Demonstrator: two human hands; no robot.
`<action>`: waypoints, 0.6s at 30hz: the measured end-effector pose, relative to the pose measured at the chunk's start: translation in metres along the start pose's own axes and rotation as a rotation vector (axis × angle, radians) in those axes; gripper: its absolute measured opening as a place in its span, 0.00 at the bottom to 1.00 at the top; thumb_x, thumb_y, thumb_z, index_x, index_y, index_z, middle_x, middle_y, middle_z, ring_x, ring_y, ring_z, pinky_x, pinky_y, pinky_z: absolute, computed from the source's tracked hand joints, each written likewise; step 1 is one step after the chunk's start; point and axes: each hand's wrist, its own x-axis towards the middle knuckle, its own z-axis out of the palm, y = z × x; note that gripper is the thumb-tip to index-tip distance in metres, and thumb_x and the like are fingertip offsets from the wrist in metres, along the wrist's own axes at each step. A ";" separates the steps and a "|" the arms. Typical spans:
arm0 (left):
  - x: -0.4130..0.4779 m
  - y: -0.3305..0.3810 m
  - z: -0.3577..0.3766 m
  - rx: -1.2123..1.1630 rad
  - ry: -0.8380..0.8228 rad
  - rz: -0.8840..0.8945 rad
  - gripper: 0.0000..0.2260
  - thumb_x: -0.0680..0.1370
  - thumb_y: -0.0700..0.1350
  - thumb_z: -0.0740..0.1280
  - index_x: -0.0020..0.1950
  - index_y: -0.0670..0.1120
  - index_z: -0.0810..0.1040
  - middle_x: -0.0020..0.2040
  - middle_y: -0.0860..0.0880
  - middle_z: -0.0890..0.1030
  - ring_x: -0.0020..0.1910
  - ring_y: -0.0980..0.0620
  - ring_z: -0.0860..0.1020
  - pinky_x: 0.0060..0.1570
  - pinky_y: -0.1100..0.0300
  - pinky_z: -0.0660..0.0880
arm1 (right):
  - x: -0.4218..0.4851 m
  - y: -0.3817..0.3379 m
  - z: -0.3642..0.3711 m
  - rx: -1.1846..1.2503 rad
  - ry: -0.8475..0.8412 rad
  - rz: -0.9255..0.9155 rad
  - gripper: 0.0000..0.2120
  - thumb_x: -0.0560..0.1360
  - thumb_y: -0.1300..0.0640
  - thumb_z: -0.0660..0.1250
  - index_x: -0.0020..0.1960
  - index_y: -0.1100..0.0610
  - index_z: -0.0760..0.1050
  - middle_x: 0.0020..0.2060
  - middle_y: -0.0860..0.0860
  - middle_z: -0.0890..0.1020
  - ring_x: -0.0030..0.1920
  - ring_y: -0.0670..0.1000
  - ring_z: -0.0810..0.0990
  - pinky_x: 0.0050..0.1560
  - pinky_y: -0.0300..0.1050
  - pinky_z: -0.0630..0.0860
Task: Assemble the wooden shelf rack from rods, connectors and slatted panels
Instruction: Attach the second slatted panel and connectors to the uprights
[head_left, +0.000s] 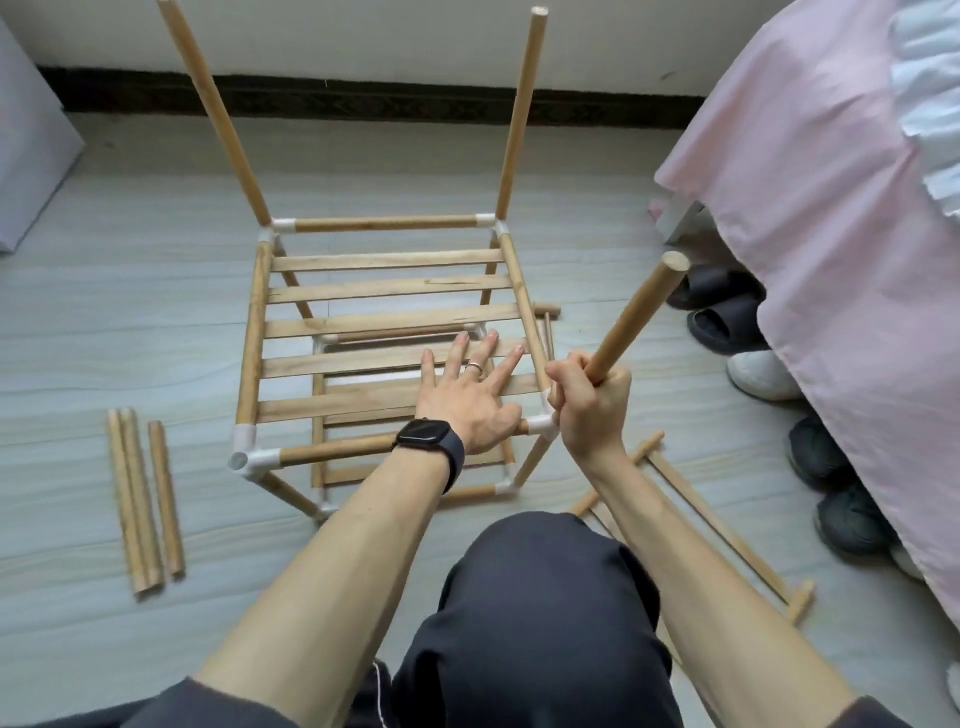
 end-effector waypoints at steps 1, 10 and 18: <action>0.000 -0.001 -0.006 -0.003 -0.028 0.006 0.32 0.80 0.56 0.52 0.80 0.65 0.39 0.82 0.55 0.38 0.81 0.48 0.36 0.76 0.36 0.37 | 0.000 -0.003 -0.001 -0.021 0.010 0.011 0.19 0.68 0.61 0.65 0.27 0.65 0.58 0.21 0.51 0.62 0.25 0.51 0.61 0.28 0.46 0.59; -0.045 -0.095 -0.093 0.151 -0.023 -0.185 0.26 0.80 0.54 0.58 0.79 0.58 0.62 0.80 0.47 0.62 0.77 0.44 0.62 0.72 0.44 0.65 | -0.070 0.029 -0.024 -0.520 0.063 0.073 0.13 0.76 0.49 0.73 0.48 0.47 0.67 0.45 0.46 0.74 0.46 0.48 0.76 0.41 0.37 0.69; -0.110 -0.193 -0.101 0.094 0.046 -0.362 0.26 0.82 0.60 0.54 0.79 0.55 0.61 0.79 0.47 0.64 0.76 0.45 0.64 0.72 0.45 0.66 | -0.035 0.003 0.127 -0.818 -0.397 -0.497 0.11 0.76 0.46 0.65 0.54 0.51 0.74 0.50 0.45 0.76 0.51 0.47 0.71 0.51 0.44 0.72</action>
